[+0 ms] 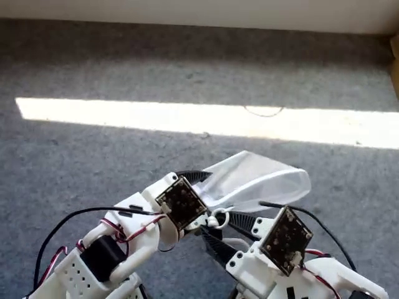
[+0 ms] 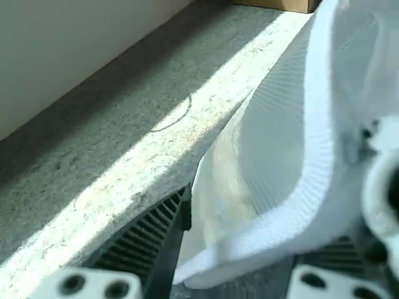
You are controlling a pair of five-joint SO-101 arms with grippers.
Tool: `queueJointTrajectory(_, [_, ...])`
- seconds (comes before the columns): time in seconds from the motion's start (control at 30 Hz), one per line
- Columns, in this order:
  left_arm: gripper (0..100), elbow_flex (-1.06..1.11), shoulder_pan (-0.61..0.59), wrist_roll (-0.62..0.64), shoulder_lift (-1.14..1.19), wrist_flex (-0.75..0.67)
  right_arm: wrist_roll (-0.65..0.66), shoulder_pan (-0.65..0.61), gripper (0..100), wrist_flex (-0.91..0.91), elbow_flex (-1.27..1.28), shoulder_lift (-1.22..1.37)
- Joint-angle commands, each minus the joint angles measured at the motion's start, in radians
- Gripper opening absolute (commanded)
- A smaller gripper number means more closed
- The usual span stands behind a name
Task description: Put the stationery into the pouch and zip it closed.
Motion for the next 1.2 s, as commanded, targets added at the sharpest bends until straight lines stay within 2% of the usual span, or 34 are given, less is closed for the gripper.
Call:
queueJointTrajectory(0.0, [25,0.01,0.018,0.015,-0.005,-0.081,0.011,-0.038,0.5,0.002,-0.084,0.008])
queueJointTrajectory(0.2, [22,0.005,0.016,0.015,-0.007,-0.081,0.011,-0.038,0.5,-0.002,-0.087,0.008])
queueJointTrajectory(0.4, [10,0.004,0.016,0.012,-0.013,-0.081,0.011,-0.025,0.5,-0.004,-0.093,0.008])
queueJointTrajectory(0.57, [0,0.039,0.012,0.012,-0.14,-0.078,0.006,0.14,0.5,-0.07,-0.087,0.002])
queueJointTrajectory(0.7, [1,0.128,0.015,0.014,-0.297,-0.077,0.002,0.246,0.5,-0.125,-0.085,-0.001])
queueJointTrajectory(0.83, [1,0.199,0.012,0.014,-0.42,-0.077,-0.035,0.268,0.5,-0.134,-0.093,-0.002])
queueJointTrajectory(0.97, [1,0.206,0.012,0.014,-0.412,-0.077,-0.115,0.269,0.5,-0.17,-0.093,-0.002])
queueJointTrajectory(1.17, [1,0.203,0.01,0.014,-0.404,-0.075,-0.118,0.3,0.5,-0.176,-0.093,-0.002])
